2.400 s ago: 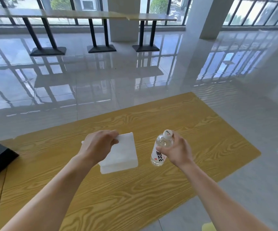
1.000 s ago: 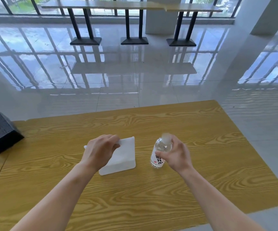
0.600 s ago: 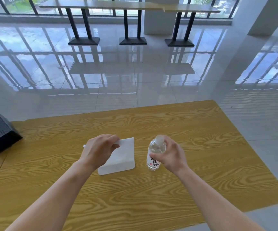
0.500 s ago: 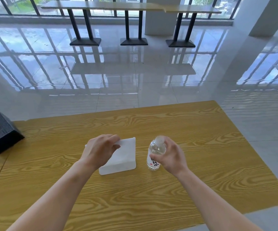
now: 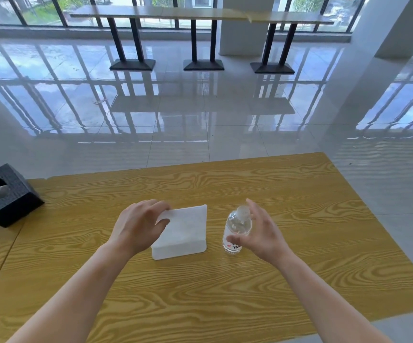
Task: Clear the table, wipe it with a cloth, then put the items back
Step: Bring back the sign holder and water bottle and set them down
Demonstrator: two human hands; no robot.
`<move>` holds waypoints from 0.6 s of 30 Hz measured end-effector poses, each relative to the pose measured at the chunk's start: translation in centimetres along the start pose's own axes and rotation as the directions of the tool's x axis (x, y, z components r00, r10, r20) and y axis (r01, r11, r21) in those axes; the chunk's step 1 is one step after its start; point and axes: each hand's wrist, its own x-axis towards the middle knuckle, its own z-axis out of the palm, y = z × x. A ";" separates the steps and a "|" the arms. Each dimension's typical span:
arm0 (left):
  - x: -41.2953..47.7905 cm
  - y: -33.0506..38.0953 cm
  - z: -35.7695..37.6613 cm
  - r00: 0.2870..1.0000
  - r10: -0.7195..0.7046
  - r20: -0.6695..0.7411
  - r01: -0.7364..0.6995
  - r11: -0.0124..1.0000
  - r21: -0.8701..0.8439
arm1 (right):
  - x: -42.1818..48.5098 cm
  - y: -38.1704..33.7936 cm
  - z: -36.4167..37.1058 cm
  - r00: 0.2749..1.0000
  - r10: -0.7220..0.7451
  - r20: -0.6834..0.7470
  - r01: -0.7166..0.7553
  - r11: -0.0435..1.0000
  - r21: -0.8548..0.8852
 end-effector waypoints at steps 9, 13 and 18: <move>-2.8 -2.2 -1.2 0.990 -0.059 -0.127 0.054 0.998 -0.045 | 1.8 -9.3 -1.8 0.868 -0.496 -0.017 0.463 0.821 -0.334; -3.1 -2.3 -1.4 0.990 0.000 -0.142 -0.004 1.000 -0.030 | 3.9 -12.4 1.5 0.830 -0.445 0.334 0.554 0.601 -0.575; -2.7 -2.3 -0.9 0.987 -0.008 -0.159 -0.010 0.994 -0.112 | 5.6 -12.9 3.0 0.848 -0.322 0.421 0.527 0.583 -0.618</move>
